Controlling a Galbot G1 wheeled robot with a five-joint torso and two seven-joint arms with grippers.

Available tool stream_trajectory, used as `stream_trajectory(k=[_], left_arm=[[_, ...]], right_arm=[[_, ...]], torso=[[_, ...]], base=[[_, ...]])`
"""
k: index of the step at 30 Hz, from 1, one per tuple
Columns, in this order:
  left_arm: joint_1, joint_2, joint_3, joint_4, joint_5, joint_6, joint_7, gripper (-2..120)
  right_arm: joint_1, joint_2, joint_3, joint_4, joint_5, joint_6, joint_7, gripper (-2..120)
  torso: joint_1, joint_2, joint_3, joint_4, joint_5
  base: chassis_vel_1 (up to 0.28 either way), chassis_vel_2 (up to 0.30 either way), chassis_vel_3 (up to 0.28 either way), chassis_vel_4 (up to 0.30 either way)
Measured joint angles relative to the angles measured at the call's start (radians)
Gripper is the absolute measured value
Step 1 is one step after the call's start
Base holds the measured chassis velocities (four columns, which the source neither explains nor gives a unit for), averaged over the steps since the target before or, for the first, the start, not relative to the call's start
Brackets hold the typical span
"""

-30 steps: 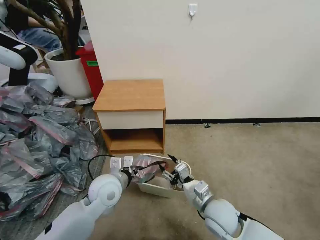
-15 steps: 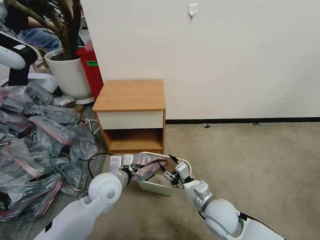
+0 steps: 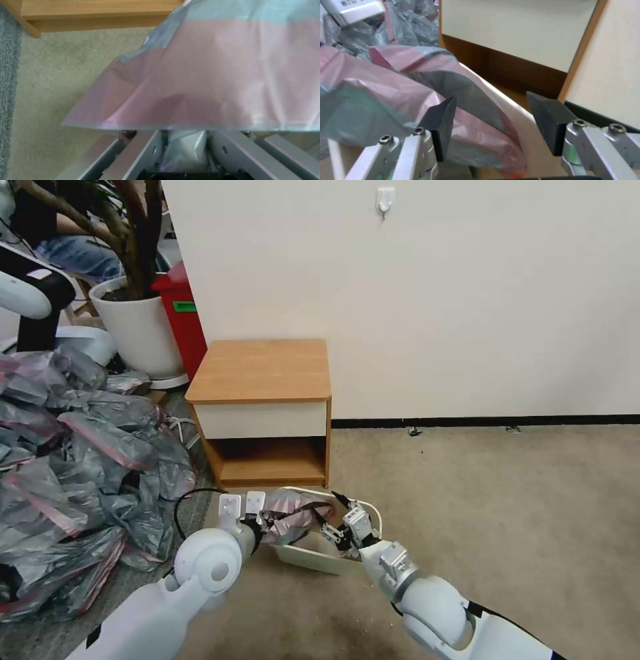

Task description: Pick up the garbage bag from the table and place it over the trash can.

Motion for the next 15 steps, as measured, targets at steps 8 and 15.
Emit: stream_trajectory(k=[8,15], left_arm=[[0.0,0.002,0.004,-0.002,-0.001,-0.001,0.0,3],[-0.004,-0.001,0.012,0.0,-0.001,-0.003,0.0,3]], right_arm=[[0.012,0.002,-0.01,-0.014,-0.004,0.009,0.001,57],[0.011,0.005,-0.024,-0.015,-0.009,0.016,0.005,47]], torso=[[0.0,0.0,0.0,0.0,-0.0001],[0.0,0.0,0.0,0.0,0.0]], base=[[0.0,0.0,0.0,0.0],[0.0,0.0,0.0,0.0]])
